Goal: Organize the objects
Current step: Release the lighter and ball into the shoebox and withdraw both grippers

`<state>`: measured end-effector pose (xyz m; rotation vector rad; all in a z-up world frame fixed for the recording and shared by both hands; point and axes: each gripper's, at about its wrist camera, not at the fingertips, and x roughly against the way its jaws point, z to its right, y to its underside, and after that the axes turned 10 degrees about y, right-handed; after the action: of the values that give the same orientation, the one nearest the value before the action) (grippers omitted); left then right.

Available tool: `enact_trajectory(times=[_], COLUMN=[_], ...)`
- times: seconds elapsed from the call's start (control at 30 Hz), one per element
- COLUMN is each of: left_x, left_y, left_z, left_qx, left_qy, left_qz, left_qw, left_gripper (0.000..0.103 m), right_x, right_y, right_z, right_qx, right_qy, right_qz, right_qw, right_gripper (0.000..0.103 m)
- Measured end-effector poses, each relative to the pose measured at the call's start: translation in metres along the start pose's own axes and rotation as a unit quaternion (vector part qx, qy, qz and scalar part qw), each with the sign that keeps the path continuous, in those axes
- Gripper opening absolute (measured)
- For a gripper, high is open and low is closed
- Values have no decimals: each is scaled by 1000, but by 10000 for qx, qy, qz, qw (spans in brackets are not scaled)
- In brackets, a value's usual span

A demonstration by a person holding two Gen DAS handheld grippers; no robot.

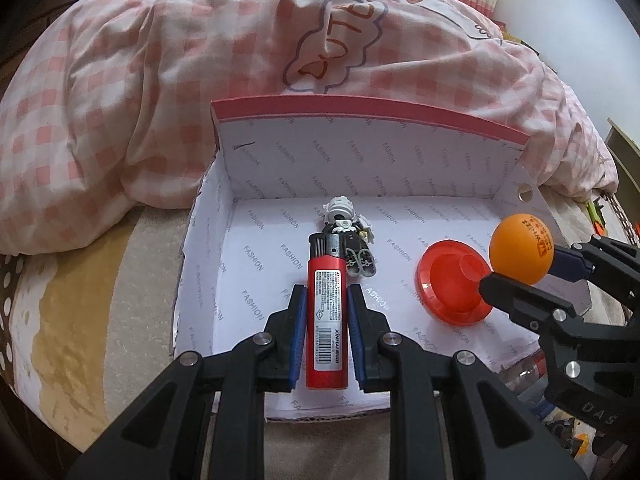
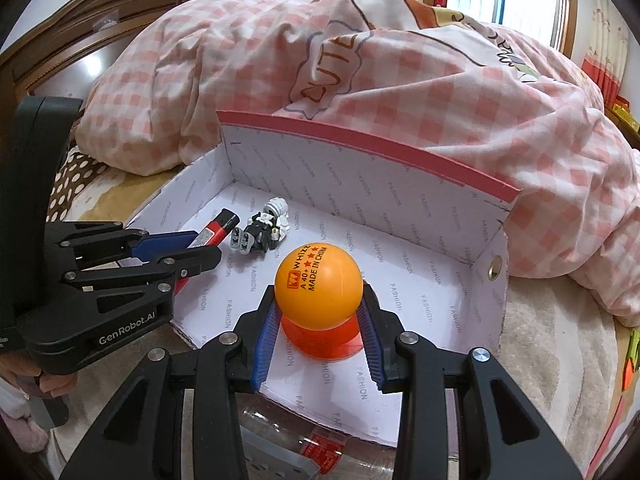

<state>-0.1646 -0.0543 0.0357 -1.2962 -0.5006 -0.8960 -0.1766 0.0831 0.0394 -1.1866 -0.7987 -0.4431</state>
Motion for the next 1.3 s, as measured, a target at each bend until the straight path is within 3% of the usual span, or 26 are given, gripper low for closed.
enact_trajectory(times=[0.27,0.4,0.9,1.3], left_x=[-3,0,25,47], left_y=[0,0,5,23], left_z=[-2,-1,15,36], left_qx=[133,169,70,-79], left_qy=[-70,-95,-143,103], left_qz=[-19,38,209,209], left_qw=[9999,9998,9997,9997], left_gripper=[19,20,20,20], right_x=[-6,-2,37,74], right_y=[2,2,3,27], right_z=[-2,-1,5,11], right_qx=[-39,-117,-378,-489], right_qy=[-82,-218,-404,-519], right_qz=[-110,-68,282,331], right_qw=[9999,9997,9981,9969], right_gripper=[39,46,47,47])
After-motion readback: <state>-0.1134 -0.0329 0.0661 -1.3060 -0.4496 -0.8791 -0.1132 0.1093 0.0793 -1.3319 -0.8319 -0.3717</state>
